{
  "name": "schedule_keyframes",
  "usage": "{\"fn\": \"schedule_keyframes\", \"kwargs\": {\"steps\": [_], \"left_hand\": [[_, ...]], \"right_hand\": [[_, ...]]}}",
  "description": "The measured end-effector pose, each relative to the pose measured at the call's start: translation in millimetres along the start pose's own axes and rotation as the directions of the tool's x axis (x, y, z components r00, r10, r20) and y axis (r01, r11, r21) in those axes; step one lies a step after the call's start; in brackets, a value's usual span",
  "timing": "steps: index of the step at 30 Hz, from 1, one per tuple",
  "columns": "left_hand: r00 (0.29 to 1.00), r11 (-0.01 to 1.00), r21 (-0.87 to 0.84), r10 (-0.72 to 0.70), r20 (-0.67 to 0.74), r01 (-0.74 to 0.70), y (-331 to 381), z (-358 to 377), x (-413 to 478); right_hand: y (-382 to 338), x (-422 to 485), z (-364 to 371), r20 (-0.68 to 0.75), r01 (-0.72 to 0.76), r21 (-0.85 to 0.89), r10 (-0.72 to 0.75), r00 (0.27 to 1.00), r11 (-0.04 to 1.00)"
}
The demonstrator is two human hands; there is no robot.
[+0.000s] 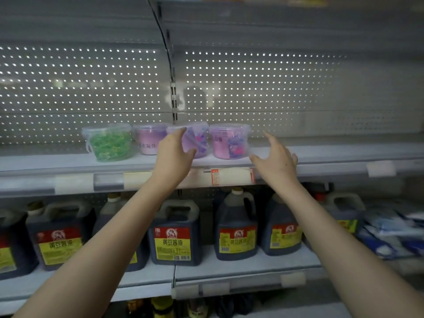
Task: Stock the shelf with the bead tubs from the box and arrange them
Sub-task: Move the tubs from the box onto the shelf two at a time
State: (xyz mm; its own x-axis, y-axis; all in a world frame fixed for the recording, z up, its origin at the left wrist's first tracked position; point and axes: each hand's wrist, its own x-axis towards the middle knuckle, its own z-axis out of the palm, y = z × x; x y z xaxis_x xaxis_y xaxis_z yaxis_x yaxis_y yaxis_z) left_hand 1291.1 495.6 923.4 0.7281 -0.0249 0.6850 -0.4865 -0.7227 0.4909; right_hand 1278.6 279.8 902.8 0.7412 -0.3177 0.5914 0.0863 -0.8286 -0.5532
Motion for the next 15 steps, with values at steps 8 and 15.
{"fn": "schedule_keyframes", "kwargs": {"steps": [8, 15], "left_hand": [[0.988, 0.996, -0.052, 0.076, 0.137, -0.070, 59, 49, -61], [0.964, 0.990, -0.088, 0.127, 0.235, -0.109, 105, 120, -121]], "right_hand": [[79, -53, -62, -0.039, -0.043, -0.037, 0.042, 0.998, 0.998], [181, -118, -118, -0.048, -0.158, -0.159, 0.152, 0.987, 0.975]]}}
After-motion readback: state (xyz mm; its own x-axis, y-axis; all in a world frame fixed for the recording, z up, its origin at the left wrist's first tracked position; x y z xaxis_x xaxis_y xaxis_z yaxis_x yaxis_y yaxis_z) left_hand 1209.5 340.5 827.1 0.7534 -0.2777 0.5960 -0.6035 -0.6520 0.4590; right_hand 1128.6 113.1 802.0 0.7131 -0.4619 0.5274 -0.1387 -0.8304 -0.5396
